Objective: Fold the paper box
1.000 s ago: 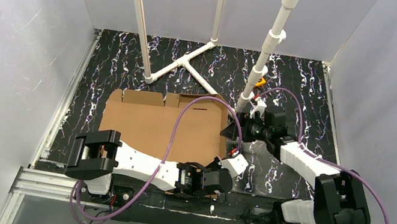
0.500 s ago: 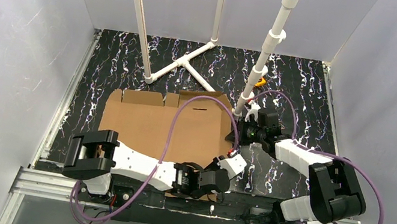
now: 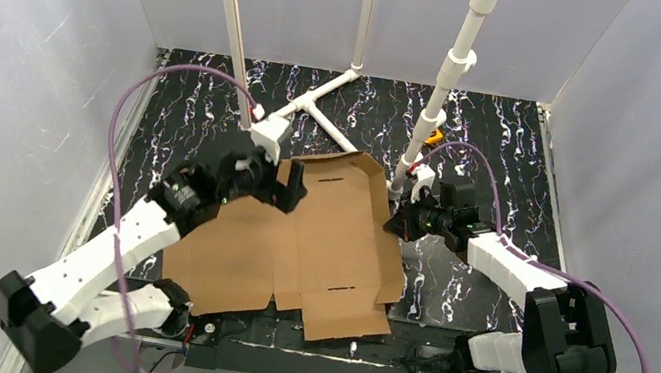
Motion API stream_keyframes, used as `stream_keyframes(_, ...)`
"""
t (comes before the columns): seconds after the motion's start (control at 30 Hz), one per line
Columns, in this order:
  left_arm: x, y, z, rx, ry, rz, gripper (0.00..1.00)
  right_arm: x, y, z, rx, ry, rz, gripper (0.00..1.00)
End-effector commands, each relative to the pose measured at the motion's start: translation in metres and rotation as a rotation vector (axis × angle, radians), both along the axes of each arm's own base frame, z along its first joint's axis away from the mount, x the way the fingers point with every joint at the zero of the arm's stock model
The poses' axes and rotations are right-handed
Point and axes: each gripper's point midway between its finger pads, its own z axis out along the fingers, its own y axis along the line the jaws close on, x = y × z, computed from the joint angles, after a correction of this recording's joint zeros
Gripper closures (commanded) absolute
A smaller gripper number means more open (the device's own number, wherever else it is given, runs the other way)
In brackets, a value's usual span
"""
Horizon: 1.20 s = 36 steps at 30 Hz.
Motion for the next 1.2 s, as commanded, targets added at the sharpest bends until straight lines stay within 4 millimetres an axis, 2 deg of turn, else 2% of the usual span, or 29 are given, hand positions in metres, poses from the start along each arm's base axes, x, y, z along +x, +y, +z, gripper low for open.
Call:
stream_keyframes(0.0,0.019,-0.012,0.011,-0.047,0.012,-0.256,0.04,-0.005,0.010,0.034,0.027,-0.160,0.223,0.99)
stream_keyframes(0.13,0.033,-0.015,0.006,0.065,-0.114,-0.365,0.05,-0.009,0.010,0.042,0.043,-0.185,0.261,0.99)
stream_keyframes(0.23,0.049,-0.009,-0.009,0.149,-0.144,-0.373,0.05,-0.012,0.012,0.045,0.062,-0.188,0.286,0.99)
stream_keyframes(0.4,0.077,-0.012,-0.039,0.222,-0.111,-0.388,0.10,-0.015,0.016,0.046,0.088,-0.172,0.299,0.99)
stream_keyframes(0.63,0.116,-0.019,-0.048,0.266,-0.207,-0.357,0.14,-0.016,0.018,0.047,0.106,-0.158,0.299,0.99)
stream_keyframes(0.8,0.142,-0.016,-0.056,0.330,-0.240,-0.306,0.35,-0.016,0.020,0.047,0.118,-0.149,0.304,0.99)
stream_keyframes(0.97,0.146,-0.020,-0.074,0.354,-0.203,-0.339,0.49,-0.015,0.020,0.047,0.123,-0.140,0.293,0.99)
stream_keyframes(1.03,0.148,-0.018,-0.080,0.367,-0.199,-0.330,0.61,-0.014,0.020,0.046,0.123,-0.136,0.286,0.99)
stream_keyframes(1.17,0.153,-0.015,-0.082,0.397,-0.209,-0.321,0.93,-0.012,0.020,0.045,0.123,-0.127,0.276,0.99)
